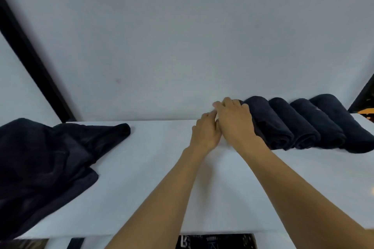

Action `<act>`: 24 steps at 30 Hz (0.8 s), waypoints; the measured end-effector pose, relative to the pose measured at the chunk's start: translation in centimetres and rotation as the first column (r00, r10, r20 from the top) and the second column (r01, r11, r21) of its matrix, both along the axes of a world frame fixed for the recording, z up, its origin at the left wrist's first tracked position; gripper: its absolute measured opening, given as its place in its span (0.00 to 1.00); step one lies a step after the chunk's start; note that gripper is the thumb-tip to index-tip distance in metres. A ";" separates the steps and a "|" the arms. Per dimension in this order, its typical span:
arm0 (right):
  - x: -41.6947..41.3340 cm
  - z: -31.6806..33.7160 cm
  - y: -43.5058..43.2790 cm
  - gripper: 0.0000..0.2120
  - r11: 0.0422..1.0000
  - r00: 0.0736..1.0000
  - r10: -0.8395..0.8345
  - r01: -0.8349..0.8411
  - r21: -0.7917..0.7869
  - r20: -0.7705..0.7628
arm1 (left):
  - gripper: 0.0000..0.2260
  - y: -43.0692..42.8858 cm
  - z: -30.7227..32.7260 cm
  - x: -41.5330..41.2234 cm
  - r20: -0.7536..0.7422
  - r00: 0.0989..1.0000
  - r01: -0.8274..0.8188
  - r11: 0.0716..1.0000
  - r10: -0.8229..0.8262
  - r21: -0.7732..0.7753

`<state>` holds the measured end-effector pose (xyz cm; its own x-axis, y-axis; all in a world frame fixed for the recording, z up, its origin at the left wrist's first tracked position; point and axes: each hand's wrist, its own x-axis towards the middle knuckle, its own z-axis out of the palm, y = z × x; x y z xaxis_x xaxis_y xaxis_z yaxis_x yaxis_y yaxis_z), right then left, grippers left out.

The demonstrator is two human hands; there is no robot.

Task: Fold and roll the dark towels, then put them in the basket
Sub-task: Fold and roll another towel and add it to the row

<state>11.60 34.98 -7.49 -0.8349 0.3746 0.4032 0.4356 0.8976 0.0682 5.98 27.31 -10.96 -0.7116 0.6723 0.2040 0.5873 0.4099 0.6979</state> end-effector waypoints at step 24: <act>-10.9 -3.1 -30.8 0.12 0.686 0.815 0.566 -0.550 -0.477 -0.126 | 0.04 -36.8 3.9 -7.3 -0.470 0.791 -0.576 0.736 0.392 -0.355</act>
<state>0.71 4.16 -10.61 -0.9603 -0.0310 0.2772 -0.1512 0.8931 -0.4237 -1.30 -9.53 -7.04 -0.9079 0.3285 0.2605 0.3726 0.9171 0.1419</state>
